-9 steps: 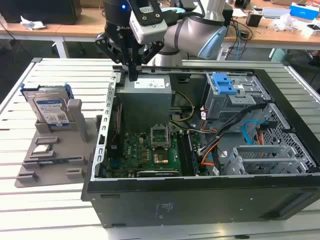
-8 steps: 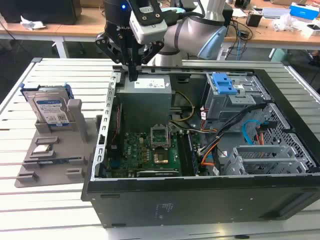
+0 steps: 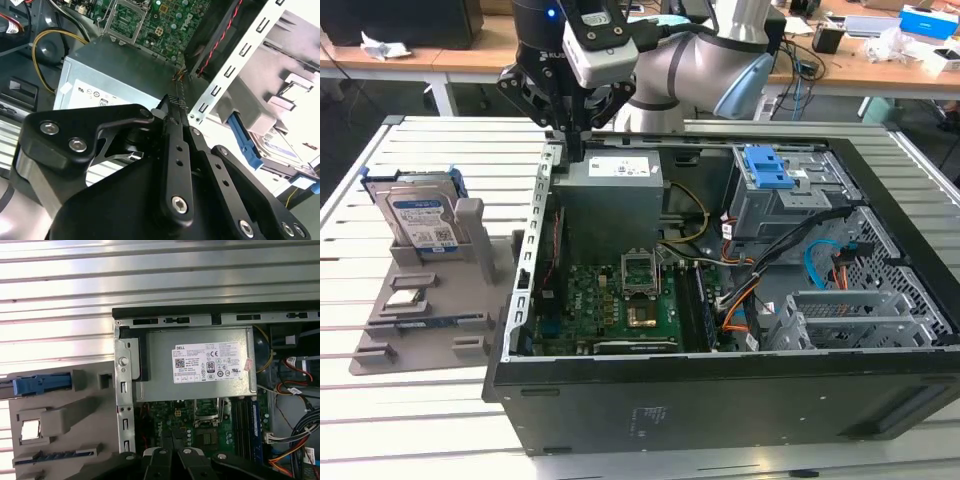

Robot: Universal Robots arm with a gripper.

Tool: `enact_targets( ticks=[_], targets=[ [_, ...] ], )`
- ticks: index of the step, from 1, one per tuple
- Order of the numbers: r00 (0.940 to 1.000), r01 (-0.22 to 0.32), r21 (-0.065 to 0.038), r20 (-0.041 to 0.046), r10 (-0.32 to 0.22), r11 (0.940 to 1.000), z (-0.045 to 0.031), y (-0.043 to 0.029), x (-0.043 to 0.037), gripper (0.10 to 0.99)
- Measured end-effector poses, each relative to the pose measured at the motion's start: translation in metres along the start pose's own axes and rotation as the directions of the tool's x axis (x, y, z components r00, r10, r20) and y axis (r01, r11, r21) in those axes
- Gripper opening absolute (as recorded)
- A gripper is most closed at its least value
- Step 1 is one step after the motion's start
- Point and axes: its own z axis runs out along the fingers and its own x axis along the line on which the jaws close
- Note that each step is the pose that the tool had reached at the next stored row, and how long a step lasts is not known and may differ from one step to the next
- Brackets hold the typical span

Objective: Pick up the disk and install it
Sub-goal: 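Reach for the disk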

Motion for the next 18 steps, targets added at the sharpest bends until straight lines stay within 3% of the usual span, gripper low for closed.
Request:
enact_targets(
  ticks=[18],
  targets=[
    [1.0000,0.000,0.000,0.0000,0.000,1.0000,-0.0005,-0.0015,0.0198,0.106]
  ],
)
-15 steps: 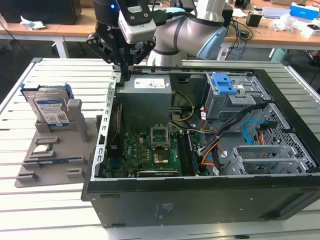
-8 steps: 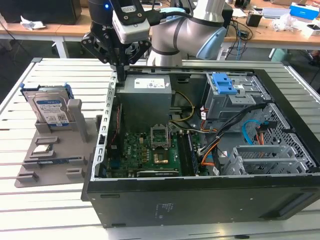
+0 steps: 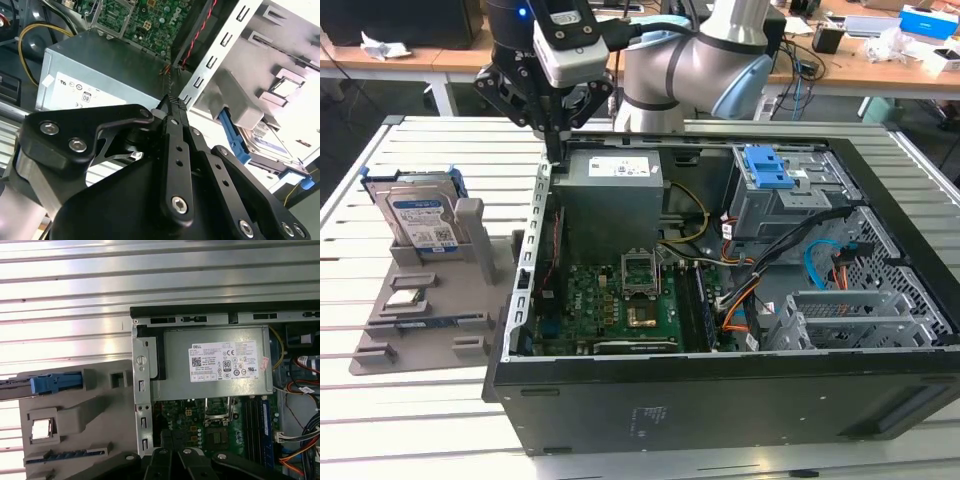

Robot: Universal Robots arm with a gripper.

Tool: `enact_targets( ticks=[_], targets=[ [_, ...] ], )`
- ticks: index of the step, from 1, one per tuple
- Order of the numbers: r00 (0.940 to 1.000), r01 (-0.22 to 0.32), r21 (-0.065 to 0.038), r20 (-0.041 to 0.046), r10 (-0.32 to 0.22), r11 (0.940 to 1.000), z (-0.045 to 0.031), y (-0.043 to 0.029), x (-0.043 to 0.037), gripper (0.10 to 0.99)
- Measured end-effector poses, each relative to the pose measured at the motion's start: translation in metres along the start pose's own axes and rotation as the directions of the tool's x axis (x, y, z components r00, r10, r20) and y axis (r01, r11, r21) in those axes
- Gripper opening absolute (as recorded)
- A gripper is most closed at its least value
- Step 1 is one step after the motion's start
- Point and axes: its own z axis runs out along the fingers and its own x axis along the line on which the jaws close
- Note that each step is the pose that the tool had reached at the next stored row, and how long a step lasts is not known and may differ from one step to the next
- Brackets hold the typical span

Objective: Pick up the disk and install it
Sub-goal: 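Reach for the disk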

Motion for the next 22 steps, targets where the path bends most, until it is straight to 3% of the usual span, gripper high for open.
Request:
enact_targets(
  ticks=[22],
  targets=[
    [1.0000,0.000,0.000,0.0000,0.000,1.0000,-0.0012,-0.0033,0.0448,0.106]
  ],
)
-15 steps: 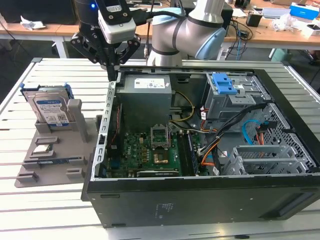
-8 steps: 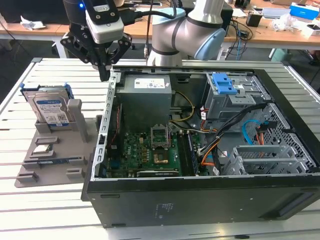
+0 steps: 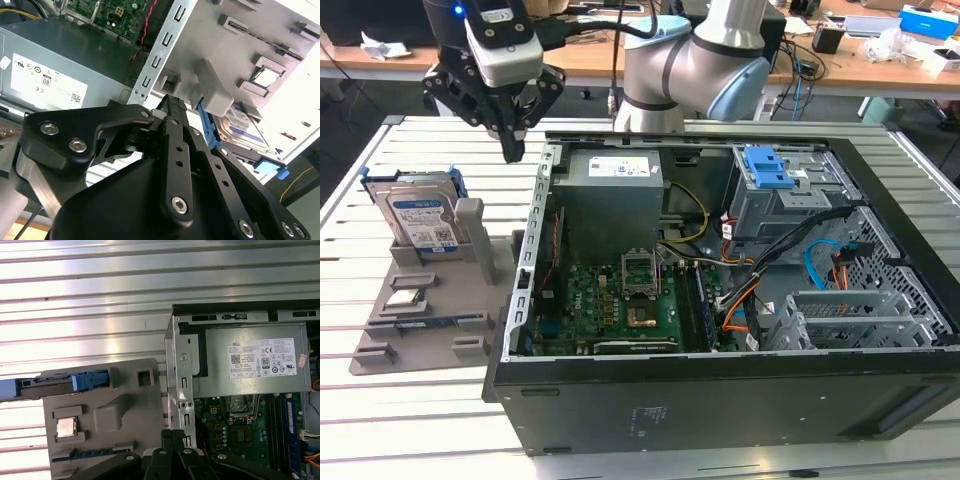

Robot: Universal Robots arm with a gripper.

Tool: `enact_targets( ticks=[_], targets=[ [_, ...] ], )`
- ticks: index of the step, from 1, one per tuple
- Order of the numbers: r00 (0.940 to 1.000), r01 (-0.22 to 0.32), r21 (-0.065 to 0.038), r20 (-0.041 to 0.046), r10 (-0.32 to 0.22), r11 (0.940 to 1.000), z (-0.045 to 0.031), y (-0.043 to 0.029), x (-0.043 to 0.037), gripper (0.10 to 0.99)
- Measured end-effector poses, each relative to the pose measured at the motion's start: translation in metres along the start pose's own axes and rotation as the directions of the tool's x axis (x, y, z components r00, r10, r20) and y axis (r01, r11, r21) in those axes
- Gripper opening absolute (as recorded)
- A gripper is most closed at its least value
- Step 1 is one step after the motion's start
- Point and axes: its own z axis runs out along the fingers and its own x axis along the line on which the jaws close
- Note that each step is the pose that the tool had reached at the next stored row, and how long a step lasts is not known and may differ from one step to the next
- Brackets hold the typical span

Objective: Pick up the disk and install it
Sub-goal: 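Reach for the disk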

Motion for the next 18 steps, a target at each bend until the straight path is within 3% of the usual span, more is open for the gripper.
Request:
enact_targets(
  ticks=[18],
  targets=[
    [1.0000,0.000,0.000,0.0000,0.000,1.0000,-0.0008,-0.0024,0.0326,0.106]
  ],
)
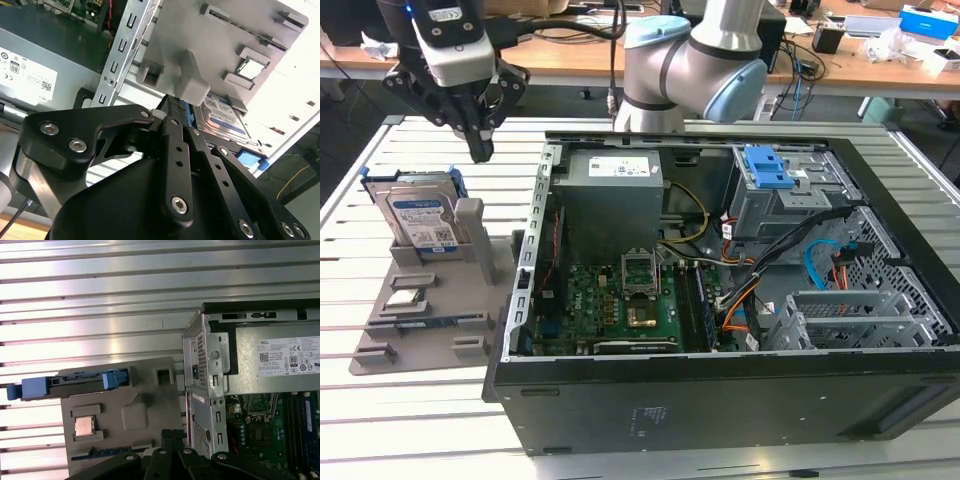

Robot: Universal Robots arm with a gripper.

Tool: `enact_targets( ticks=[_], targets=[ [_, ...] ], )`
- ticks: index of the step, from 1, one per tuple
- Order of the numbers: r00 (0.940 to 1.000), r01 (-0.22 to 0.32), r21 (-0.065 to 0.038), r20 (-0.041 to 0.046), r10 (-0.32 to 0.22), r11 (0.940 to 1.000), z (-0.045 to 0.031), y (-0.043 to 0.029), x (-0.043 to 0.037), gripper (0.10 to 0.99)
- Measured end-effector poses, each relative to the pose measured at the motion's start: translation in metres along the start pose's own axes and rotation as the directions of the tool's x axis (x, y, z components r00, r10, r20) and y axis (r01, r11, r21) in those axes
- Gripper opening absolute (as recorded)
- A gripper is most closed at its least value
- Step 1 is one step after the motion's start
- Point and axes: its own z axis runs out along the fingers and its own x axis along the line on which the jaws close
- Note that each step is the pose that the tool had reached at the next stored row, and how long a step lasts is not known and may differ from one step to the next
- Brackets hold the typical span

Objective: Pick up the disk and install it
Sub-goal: 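Reach for the disk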

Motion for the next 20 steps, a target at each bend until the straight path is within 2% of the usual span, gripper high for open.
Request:
enact_targets(
  ticks=[20],
  targets=[
    [1.0000,0.000,0.000,0.0000,0.000,1.0000,-0.0008,-0.0024,0.0326,0.106]
  ],
)
